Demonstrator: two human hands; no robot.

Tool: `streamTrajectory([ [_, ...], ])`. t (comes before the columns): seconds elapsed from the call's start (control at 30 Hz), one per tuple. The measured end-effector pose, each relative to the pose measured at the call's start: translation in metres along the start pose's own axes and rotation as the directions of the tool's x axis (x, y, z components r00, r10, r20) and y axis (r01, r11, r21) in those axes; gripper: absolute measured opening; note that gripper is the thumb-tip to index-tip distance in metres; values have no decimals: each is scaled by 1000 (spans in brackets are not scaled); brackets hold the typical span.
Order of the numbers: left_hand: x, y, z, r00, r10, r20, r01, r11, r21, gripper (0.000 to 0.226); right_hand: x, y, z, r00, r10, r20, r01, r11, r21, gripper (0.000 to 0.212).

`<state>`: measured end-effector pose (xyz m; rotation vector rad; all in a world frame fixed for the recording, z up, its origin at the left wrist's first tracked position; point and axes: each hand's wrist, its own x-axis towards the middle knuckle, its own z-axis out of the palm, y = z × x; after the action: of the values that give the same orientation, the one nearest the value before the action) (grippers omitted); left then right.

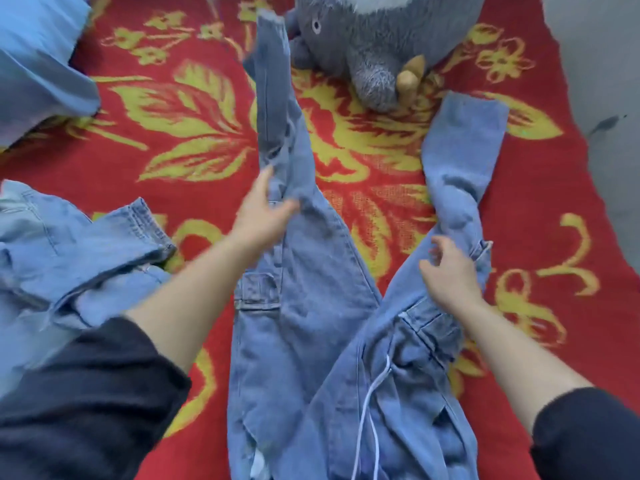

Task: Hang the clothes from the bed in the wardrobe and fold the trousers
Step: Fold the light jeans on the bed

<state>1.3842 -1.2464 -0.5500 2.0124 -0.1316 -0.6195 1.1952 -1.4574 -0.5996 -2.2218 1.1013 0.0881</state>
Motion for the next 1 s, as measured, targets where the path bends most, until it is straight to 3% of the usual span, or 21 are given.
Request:
streamTrajectory([
  [0.07, -29, -62, 12, 978, -189, -83, 205, 939, 277, 67, -19, 3, 30, 993, -24, 117, 27, 999, -26, 47],
  [0.17, -82, -133, 24, 879, -428, -211, 474, 833, 286, 88, -43, 10, 62, 975, -100, 198, 143, 966, -215, 46],
  [0.27, -129, -175, 31, 842, -484, -240, 532, 818, 217, 93, -71, 16, 73, 968, -238, 82, 251, 920, -300, 45],
  [0.37, -167, -195, 31, 826, -525, -204, 555, 819, 143, 81, -99, 30, 70, 964, -226, -140, 196, 960, -201, 48],
  [0.47, -197, -203, 33, 830, -518, -206, 549, 824, 139, 78, -125, 55, 62, 966, -130, -222, 95, 983, -159, 52],
  [0.6, -234, -213, 39, 816, -547, -190, 575, 804, 155, 79, -170, 93, 53, 988, 10, -156, -40, 980, -194, 50],
  [0.7, -258, -222, 46, 797, -563, -219, 598, 787, 151, 82, -213, 120, 54, 989, -147, 13, 145, 946, -290, 49],
  [0.8, -283, -223, 55, 790, -531, -307, 599, 774, 203, 90, -251, 142, 53, 936, -292, 199, 350, 842, -411, 56],
  [0.87, -302, -223, 59, 843, -411, -347, 521, 784, 337, 92, -270, 158, 52, 888, -348, 300, 456, 746, -486, 72],
  [0.93, -324, -231, 63, 940, -249, -234, 335, 810, 481, 88, -282, 172, 52, 874, -329, 357, 481, 684, -549, 90],
  [1.0, -343, -242, 65, 973, -219, -79, 225, 797, 560, 86, -285, 179, 52, 932, -206, 296, 351, 716, -604, 99],
])
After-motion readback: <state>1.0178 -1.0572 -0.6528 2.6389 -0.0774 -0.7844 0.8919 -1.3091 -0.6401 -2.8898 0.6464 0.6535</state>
